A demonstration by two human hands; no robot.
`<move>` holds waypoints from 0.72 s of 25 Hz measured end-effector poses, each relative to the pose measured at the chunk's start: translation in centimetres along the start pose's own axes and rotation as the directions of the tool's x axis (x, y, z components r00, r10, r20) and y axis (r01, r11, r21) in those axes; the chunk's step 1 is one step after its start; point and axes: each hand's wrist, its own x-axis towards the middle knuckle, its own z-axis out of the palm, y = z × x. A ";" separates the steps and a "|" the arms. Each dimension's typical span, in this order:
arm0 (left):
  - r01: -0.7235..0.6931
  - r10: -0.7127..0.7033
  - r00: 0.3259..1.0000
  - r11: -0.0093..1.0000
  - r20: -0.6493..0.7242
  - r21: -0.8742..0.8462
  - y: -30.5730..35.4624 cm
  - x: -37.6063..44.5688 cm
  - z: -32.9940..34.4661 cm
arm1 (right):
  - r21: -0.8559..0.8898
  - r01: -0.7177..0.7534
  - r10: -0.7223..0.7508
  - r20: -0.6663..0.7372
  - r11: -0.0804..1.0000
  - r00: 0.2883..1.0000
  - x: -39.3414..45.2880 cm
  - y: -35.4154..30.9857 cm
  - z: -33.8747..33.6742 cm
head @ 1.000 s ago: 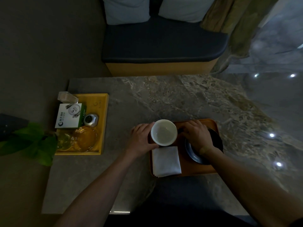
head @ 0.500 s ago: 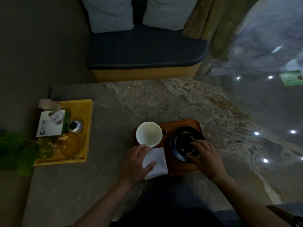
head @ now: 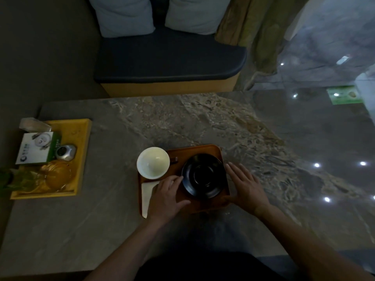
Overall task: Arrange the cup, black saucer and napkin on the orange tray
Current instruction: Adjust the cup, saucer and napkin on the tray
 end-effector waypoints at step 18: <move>0.160 -0.165 0.985 0.982 0.049 0.097 2.1 1.9 1.7 | -0.026 0.154 -0.154 0.035 0.988 0.988 3.7 1.7 0.5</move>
